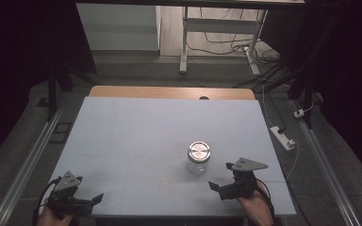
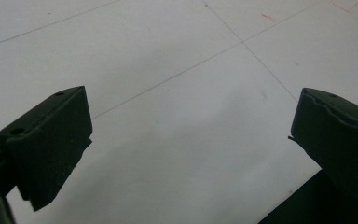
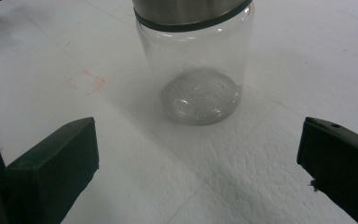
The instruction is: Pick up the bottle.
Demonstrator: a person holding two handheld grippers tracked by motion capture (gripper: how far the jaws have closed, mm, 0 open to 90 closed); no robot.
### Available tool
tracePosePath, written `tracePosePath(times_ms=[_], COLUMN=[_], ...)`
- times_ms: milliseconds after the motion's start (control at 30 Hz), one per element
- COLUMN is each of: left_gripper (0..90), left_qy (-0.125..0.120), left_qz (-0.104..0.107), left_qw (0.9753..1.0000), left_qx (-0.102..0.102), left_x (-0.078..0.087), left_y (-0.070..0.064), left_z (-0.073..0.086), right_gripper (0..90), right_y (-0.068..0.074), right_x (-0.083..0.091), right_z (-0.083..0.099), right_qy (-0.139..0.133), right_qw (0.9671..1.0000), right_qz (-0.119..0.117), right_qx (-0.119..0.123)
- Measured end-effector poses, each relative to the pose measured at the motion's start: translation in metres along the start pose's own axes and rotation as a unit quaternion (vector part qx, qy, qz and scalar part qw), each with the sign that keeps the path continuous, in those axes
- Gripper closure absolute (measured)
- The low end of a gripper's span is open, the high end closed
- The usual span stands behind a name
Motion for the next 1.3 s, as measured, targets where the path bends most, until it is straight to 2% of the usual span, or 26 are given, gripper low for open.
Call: tracePosePath(times_ms=[167, 333, 400, 633, 833, 1167, 1300], left_gripper=[0.0, 0.0, 0.0, 0.0, 0.0, 0.0, 0.0], left_qy=[0.000, 0.002, 0.004, 0.006, 0.002, 0.000, -0.002], left_qz=[0.000, -0.002, -0.002, -0.002, 0.005, 0.011, 0.013], left_qw=[1.0000, 1.0000, 1.0000, 1.0000, 1.0000, 0.9999, 0.9999], left_qx=[0.001, -0.002, -0.005, -0.004, 0.000, 0.002, 0.004], left_x=[0.000, 0.000, -0.001, -0.001, 0.000, 0.000, 0.000], left_y=[0.000, 0.000, -0.001, -0.001, 0.001, 0.002, 0.002], left_z=[0.000, 0.000, 0.000, -0.001, 0.000, 0.000, 0.000], right_gripper=[0.0, 0.0, 0.0, 0.0, 0.0, 0.0, 0.0], right_y=[-0.001, 0.000, 0.001, 0.002, 0.005, 0.008, 0.013], right_x=[-0.011, -0.019, -0.025, -0.038, -0.053, -0.075, -0.081], right_z=[-0.005, -0.010, -0.013, -0.018, -0.025, -0.032, -0.035], right_qy=[-0.006, -0.004, 0.006, 0.015, 0.015, 0.030, 0.028], right_qw=[0.9999, 0.9999, 1.0000, 0.9999, 0.9996, 0.9992, 0.9986], right_qz=[-0.006, -0.010, -0.008, -0.006, 0.009, -0.001, -0.005], right_qx=[-0.007, -0.004, 0.000, 0.001, 0.020, 0.027, 0.045])
Point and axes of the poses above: each handheld gripper's, and its own axes: x roughly backward along the jaws, z roughly out of its underside, y roughly to its left, the point moved 1 cm from there along -x, roughly forward along the jaws, and after that the axes turned 11 degrees about z, right-handed, at the moved point
